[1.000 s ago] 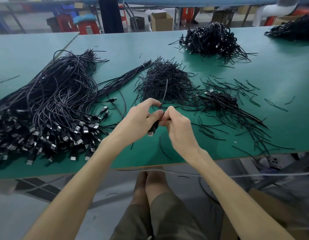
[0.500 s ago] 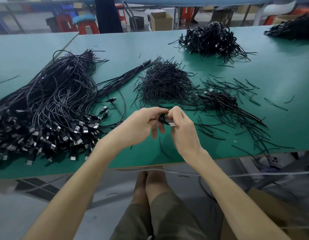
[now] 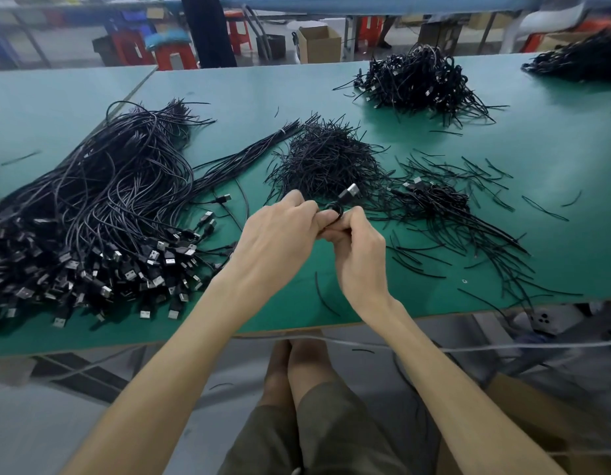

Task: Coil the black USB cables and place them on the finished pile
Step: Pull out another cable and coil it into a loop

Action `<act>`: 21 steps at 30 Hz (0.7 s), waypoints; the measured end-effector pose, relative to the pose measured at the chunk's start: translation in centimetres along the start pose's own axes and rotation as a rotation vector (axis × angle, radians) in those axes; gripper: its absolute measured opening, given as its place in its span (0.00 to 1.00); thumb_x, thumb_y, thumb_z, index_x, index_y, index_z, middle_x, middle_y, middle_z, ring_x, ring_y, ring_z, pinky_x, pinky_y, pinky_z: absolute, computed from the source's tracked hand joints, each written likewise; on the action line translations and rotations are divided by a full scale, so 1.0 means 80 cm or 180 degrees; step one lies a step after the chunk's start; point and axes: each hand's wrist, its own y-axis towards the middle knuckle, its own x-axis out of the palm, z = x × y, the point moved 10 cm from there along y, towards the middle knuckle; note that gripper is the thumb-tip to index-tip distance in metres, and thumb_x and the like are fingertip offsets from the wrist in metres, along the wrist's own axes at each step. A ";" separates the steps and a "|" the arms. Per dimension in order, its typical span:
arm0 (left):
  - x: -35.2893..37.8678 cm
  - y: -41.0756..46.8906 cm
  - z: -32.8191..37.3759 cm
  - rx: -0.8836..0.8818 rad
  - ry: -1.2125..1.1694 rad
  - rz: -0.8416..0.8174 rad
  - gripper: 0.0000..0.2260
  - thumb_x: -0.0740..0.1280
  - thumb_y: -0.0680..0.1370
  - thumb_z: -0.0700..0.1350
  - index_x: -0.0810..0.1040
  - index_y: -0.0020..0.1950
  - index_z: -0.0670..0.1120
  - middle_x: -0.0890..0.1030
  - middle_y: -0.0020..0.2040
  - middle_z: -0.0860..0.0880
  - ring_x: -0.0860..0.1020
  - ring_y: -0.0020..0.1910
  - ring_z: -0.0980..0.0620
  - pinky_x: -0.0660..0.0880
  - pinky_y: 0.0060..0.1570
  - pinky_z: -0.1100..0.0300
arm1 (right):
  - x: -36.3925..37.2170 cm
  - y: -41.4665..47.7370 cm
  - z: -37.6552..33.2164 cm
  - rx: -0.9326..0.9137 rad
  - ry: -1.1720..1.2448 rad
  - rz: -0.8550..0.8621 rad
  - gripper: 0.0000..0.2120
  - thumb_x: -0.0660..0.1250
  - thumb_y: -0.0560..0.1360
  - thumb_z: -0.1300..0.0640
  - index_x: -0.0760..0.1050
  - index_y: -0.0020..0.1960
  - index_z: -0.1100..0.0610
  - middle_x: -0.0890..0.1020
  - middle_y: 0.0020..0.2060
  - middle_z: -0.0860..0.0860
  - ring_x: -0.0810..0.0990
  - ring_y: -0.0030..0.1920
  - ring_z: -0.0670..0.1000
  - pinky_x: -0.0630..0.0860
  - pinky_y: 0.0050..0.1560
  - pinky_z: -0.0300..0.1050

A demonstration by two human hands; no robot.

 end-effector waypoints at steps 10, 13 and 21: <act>0.021 0.005 -0.033 -0.0775 -0.1439 -0.0156 0.10 0.62 0.83 0.56 0.75 0.49 0.50 0.83 0.29 0.52 0.76 0.22 0.57 0.77 0.32 0.57 | 0.014 -0.005 0.004 -0.0163 -0.0437 -0.0580 0.13 0.57 0.77 0.67 0.68 0.44 0.50 0.80 0.44 0.38 0.84 0.51 0.43 0.81 0.52 0.51; 0.033 0.008 -0.023 -0.0641 -0.1806 -0.0320 0.07 0.64 0.84 0.50 0.78 0.52 0.48 0.83 0.32 0.54 0.79 0.28 0.54 0.73 0.29 0.64 | -0.003 0.002 0.008 0.0054 -0.0245 -0.0222 0.15 0.61 0.76 0.71 0.68 0.43 0.52 0.79 0.41 0.39 0.82 0.46 0.35 0.75 0.41 0.32; 0.065 0.004 -0.040 -0.1065 -0.3050 -0.0281 0.05 0.67 0.82 0.39 0.81 0.57 0.42 0.83 0.47 0.41 0.86 0.41 0.44 0.84 0.41 0.50 | 0.003 -0.012 0.050 0.1621 0.0986 -0.0273 0.07 0.67 0.82 0.56 0.77 0.53 0.59 0.86 0.42 0.51 0.85 0.42 0.52 0.79 0.41 0.49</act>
